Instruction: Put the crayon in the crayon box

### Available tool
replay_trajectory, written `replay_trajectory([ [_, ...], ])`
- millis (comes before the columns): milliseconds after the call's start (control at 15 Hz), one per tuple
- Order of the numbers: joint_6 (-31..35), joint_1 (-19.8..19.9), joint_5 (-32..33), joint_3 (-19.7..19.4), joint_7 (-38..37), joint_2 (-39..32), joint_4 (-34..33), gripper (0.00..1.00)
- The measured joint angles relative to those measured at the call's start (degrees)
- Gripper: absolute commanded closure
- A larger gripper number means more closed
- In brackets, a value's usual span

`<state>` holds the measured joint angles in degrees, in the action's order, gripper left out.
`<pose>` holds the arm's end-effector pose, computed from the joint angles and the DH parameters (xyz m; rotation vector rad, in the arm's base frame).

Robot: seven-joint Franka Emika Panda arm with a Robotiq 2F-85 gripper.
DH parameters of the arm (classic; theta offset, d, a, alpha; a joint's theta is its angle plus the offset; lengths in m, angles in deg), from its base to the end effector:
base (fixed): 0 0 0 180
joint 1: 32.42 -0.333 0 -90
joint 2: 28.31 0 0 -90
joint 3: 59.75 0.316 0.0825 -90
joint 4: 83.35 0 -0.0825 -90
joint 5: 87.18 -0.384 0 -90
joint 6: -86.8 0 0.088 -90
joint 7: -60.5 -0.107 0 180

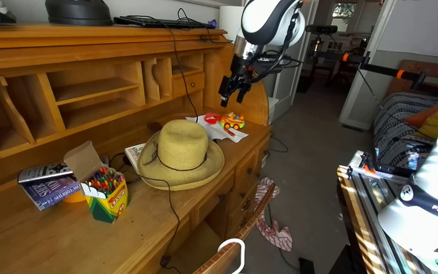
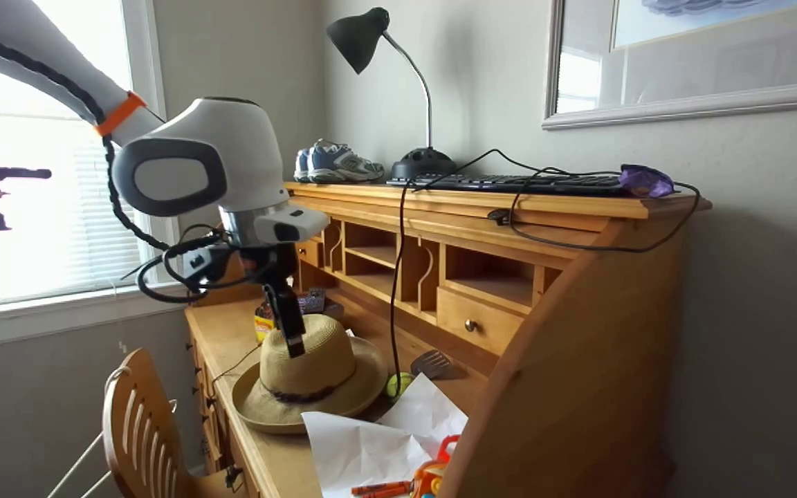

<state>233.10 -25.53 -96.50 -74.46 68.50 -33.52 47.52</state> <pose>0.5034 -0.2011 0.3327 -3.0460 0.5565 -0.3051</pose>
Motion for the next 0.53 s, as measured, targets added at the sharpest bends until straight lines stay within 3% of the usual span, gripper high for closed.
replay_trajectory([
  [533,-0.1,8.9,-3.0,3.4,0.6,-17.9,-15.6,0.0],
])
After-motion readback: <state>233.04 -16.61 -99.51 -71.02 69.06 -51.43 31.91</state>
